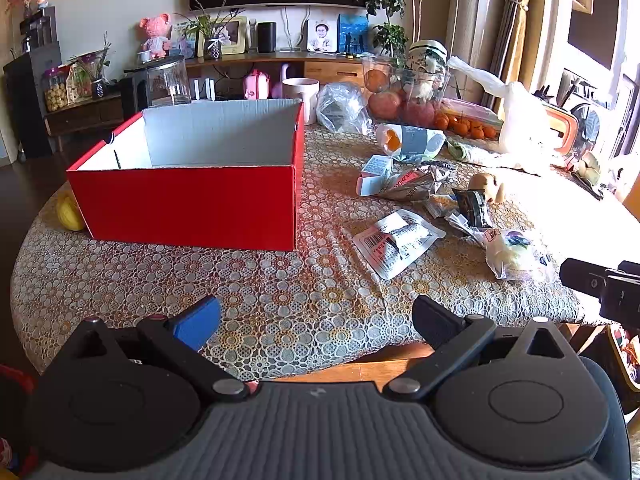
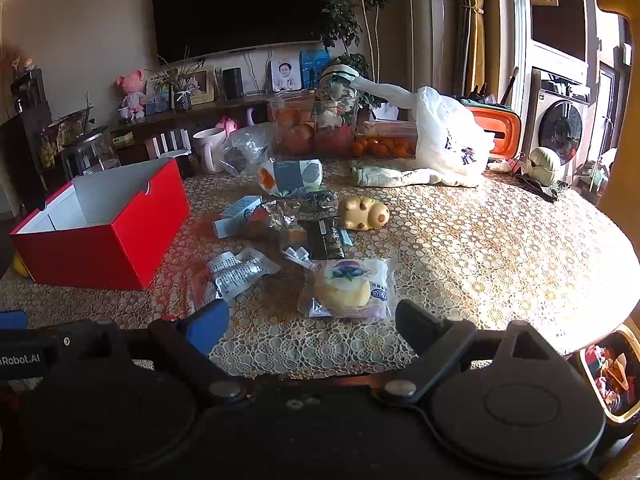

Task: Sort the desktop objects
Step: 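Move the left tool toward the white packet while the right tool approaches the bagged bun, then close the left tool on the white packet while the right tool grasps the bagged bun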

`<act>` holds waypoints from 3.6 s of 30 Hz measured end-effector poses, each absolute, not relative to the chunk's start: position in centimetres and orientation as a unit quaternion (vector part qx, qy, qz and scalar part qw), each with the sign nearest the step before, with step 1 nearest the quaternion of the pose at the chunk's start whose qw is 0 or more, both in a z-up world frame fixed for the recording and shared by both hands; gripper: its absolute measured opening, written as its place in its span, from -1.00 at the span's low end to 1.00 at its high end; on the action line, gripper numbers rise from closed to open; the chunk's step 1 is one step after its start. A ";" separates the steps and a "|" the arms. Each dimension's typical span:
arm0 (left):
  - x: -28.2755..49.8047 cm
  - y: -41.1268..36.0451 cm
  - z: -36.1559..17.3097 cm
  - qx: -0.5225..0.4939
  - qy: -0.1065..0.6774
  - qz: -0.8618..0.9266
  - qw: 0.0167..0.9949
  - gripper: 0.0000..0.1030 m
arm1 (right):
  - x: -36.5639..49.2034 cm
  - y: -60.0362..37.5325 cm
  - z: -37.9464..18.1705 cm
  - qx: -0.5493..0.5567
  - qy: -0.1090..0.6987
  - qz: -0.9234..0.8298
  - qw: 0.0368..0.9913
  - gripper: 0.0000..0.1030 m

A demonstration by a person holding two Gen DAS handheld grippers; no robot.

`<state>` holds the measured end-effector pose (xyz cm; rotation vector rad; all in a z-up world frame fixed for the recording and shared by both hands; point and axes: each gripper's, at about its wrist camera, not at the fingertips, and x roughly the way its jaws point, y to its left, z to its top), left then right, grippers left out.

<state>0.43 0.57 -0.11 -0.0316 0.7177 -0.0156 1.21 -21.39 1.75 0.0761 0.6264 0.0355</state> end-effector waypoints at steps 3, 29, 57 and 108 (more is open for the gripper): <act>0.4 0.5 -0.1 -0.017 0.351 -0.007 0.936 0.99 | 1.3 -21.3 1.8 0.036 0.309 0.020 0.950 0.75; 1.1 0.3 -0.8 -0.014 0.338 -0.033 0.940 0.99 | 2.4 -21.6 1.1 0.035 0.315 0.022 0.948 0.75; 11.2 -6.1 -5.8 0.098 0.286 -0.167 0.938 0.99 | 11.2 -25.0 -4.2 0.014 0.366 -0.004 0.931 0.75; 17.2 -7.5 -9.1 0.098 0.326 -0.219 0.914 0.36 | 14.9 -26.5 -5.9 0.075 0.390 0.051 0.916 0.23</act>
